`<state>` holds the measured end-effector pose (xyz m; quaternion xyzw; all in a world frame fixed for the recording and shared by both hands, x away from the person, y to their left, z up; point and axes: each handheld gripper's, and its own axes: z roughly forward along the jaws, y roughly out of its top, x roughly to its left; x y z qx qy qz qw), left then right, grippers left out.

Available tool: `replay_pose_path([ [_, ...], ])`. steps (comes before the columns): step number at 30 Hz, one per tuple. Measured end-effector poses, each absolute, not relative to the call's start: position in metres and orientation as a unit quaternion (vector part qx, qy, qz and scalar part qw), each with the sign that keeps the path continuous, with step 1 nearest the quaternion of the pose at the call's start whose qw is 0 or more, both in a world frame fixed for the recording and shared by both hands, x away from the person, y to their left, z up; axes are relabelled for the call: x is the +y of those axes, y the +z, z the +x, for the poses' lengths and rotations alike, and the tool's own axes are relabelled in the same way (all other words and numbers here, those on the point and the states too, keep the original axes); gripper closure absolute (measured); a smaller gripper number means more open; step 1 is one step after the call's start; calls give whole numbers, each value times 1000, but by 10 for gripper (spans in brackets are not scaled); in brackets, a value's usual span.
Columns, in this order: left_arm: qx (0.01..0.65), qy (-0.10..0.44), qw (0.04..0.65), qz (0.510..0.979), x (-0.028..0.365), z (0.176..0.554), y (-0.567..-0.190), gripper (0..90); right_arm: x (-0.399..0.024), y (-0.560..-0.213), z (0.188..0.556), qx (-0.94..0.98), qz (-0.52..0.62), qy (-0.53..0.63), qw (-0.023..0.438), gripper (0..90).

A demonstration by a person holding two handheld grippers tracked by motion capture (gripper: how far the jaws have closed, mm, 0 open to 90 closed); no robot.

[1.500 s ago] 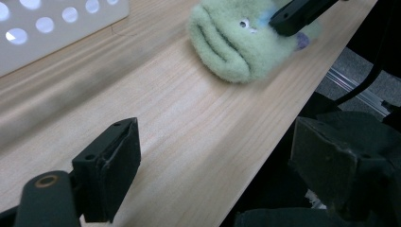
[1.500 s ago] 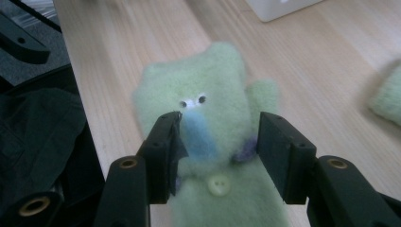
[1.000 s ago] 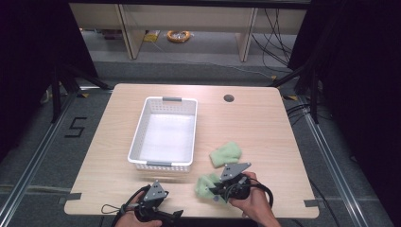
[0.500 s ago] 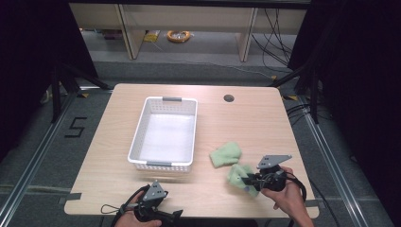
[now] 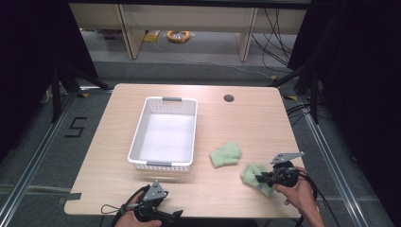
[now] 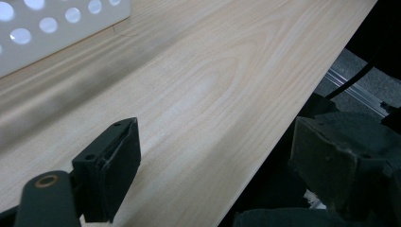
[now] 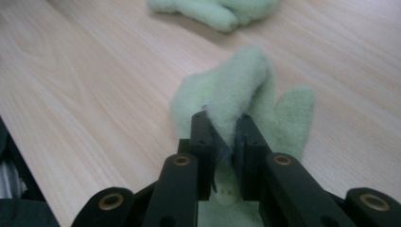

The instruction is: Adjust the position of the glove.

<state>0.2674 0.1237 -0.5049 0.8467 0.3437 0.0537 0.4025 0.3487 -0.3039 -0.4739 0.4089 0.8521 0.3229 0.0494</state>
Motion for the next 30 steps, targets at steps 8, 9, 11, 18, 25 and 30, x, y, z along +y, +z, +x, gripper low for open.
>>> replay_pose_path([
  [8,350,53,406,842,122,267,-505,164,-305,-484,354,854,424,294,67,626],
  [9,348,52,406,844,123,267,-506,164,-305,-484,354,854,424,294,67,626],
  [11,348,53,407,843,123,267,-506,164,-301,-471,351,853,430,280,96,532],
  [18,356,51,403,841,122,268,-506,164,-264,-447,361,868,361,312,139,531],
  [25,344,53,401,848,123,268,-506,164,-231,-446,383,878,342,304,139,551],
  [30,344,53,400,848,123,268,-506,163,-211,-448,403,885,341,287,133,558],
])
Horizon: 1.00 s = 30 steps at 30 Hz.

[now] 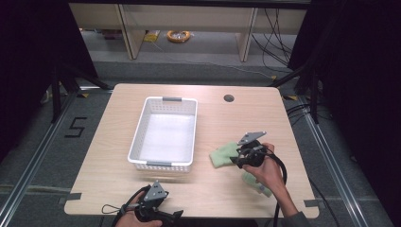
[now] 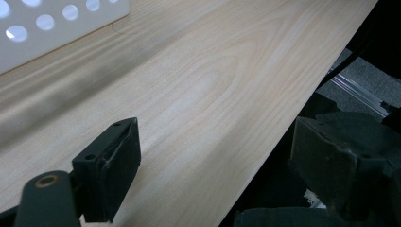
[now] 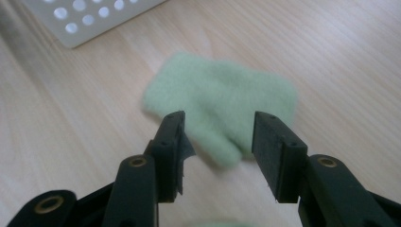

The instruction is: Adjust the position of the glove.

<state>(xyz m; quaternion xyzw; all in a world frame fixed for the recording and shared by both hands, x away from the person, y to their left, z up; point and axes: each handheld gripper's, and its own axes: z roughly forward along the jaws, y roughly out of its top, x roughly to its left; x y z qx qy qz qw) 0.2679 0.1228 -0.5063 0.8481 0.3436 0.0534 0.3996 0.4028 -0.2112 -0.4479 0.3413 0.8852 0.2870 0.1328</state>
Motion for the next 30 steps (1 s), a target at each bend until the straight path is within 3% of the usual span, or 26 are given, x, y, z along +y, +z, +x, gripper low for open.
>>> replay_pose_path([
  [10,345,56,401,847,123,268,-507,164,-189,-469,441,894,345,263,117,582],
  [14,346,58,399,847,123,268,-507,163,-189,-479,448,896,350,250,108,667],
  [17,345,54,401,847,123,268,-506,164,-188,-485,446,894,358,250,102,830],
  [23,342,55,399,849,123,268,-506,164,-186,-485,444,895,347,259,108,875],
  [30,350,56,409,841,123,267,-506,164,-195,-462,425,887,330,302,115,880],
])
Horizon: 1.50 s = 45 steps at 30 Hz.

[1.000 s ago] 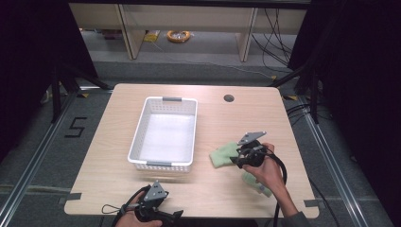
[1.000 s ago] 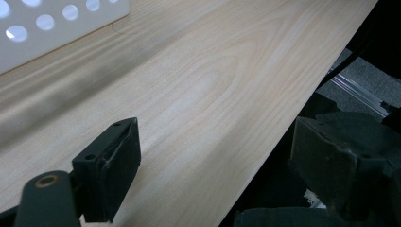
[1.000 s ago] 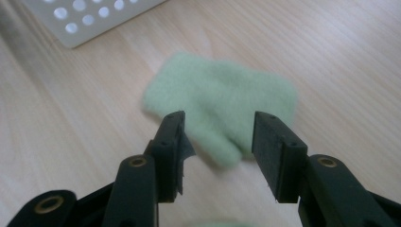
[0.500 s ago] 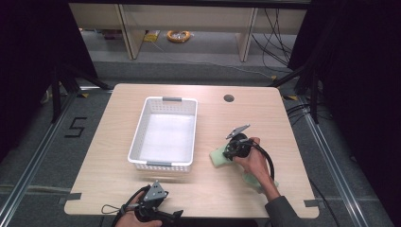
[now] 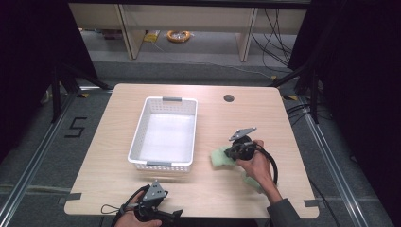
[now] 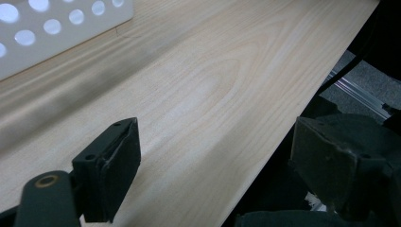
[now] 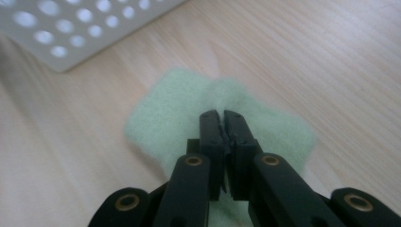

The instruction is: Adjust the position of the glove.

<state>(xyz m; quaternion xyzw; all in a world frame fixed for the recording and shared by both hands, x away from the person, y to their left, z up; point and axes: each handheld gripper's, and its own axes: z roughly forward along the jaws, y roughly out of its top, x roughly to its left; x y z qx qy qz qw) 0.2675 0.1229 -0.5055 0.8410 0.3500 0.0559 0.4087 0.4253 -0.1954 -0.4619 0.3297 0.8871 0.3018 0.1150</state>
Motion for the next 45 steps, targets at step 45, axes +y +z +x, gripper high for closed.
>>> replay_pose_path([
  [45,345,40,442,827,99,263,-505,304,-180,-476,302,861,355,354,87,663],
])
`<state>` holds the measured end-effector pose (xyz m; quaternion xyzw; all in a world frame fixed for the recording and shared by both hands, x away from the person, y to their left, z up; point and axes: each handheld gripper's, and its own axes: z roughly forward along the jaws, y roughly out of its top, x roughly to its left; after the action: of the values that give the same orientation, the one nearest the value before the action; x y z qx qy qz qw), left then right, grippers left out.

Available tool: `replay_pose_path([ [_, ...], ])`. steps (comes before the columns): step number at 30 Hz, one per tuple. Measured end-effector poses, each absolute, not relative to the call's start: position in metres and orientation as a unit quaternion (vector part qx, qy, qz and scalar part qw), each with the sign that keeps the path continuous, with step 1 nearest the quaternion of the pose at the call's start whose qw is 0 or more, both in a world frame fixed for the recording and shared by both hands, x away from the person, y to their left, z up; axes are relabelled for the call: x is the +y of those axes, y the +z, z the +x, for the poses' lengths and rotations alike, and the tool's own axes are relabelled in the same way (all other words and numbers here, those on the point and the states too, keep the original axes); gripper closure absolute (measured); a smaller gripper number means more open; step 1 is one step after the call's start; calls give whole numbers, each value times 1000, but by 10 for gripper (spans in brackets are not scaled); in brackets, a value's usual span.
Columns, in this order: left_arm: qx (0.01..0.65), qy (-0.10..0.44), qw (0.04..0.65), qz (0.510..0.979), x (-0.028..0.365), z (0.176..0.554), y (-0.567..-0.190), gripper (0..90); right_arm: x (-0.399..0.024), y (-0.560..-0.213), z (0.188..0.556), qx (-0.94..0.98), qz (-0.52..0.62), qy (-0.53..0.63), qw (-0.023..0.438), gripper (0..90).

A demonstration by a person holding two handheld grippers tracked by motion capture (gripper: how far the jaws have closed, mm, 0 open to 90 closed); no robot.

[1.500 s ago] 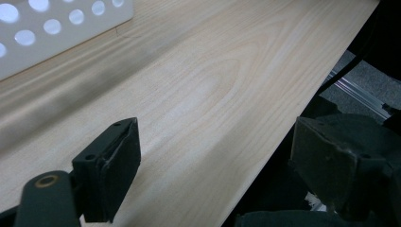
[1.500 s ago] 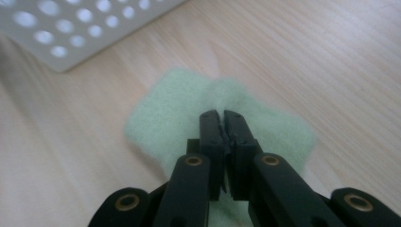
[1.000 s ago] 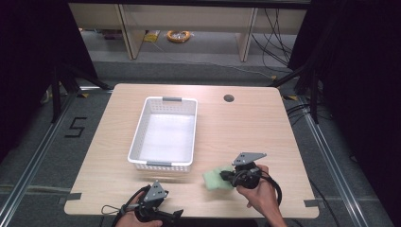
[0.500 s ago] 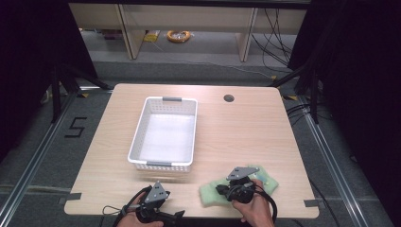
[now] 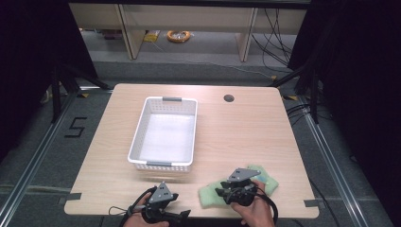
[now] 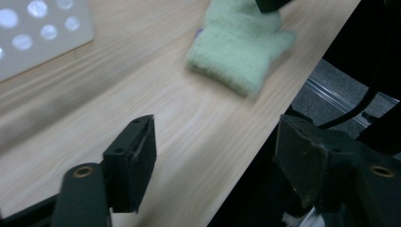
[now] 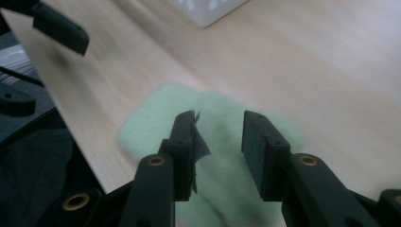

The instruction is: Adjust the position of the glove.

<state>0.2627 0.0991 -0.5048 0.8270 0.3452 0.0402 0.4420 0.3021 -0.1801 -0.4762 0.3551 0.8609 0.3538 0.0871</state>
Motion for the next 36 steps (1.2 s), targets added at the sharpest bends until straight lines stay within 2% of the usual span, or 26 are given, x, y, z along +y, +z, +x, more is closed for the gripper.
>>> replay_pose_path([
  [1,341,40,446,827,96,263,-504,333,-184,-475,304,854,355,365,104,667],
  [5,320,43,436,840,85,266,-502,365,-200,-471,311,853,362,361,103,668],
  [12,301,47,423,854,61,272,-505,406,-210,-476,315,856,374,345,89,668],
  [13,282,51,409,866,61,275,-504,413,-210,-477,315,854,385,342,77,668],
  [15,299,48,411,860,55,276,-505,428,-210,-478,315,856,383,340,74,661],
  [18,285,56,395,871,51,281,-504,444,-209,-483,318,855,376,347,84,651],
  [22,281,59,376,881,44,287,-510,473,-208,-485,318,855,382,343,69,650],
  [23,291,65,378,877,42,287,-512,519,-208,-485,318,857,386,334,62,660],
  [24,282,67,379,879,40,288,-510,519,-208,-485,318,857,386,334,62,660],
  [25,286,64,381,877,39,288,-510,555,-208,-486,318,860,381,332,67,670],
  [31,260,90,383,882,38,289,-506,784,-209,-488,317,864,373,335,50,844],
  [33,259,85,382,883,39,289,-505,830,-210,-487,317,865,370,336,51,866],
  [36,262,77,385,882,40,291,-504,842,-211,-488,316,867,368,332,48,876],
])
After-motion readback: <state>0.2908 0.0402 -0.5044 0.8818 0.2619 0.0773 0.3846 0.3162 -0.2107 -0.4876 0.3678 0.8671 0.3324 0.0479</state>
